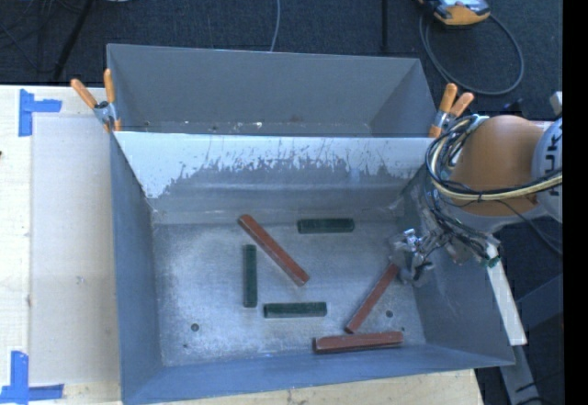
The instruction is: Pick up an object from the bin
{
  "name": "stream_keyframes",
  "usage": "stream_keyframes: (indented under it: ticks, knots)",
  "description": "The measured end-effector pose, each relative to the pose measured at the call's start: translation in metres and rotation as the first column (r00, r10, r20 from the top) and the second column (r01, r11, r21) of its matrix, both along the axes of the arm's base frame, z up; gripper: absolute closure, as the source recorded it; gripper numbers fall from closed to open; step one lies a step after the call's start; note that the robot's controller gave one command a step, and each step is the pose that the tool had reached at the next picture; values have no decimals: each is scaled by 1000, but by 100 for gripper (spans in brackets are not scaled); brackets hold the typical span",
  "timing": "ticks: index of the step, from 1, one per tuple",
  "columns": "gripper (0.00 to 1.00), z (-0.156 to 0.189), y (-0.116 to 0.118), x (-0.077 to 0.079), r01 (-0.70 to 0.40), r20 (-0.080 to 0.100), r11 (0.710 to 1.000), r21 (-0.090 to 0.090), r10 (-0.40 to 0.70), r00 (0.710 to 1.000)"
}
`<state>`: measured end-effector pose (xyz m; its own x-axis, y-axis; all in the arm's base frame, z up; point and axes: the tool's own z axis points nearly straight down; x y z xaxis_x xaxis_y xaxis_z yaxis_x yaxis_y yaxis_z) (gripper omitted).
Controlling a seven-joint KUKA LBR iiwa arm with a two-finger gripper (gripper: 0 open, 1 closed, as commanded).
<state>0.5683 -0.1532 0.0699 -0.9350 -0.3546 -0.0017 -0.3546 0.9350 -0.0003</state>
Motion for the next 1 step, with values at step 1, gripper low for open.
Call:
stream_keyframes:
  ticks: [1]
  knots:
    - [0,0,0,0,-1,0,1000,0,1,1000]
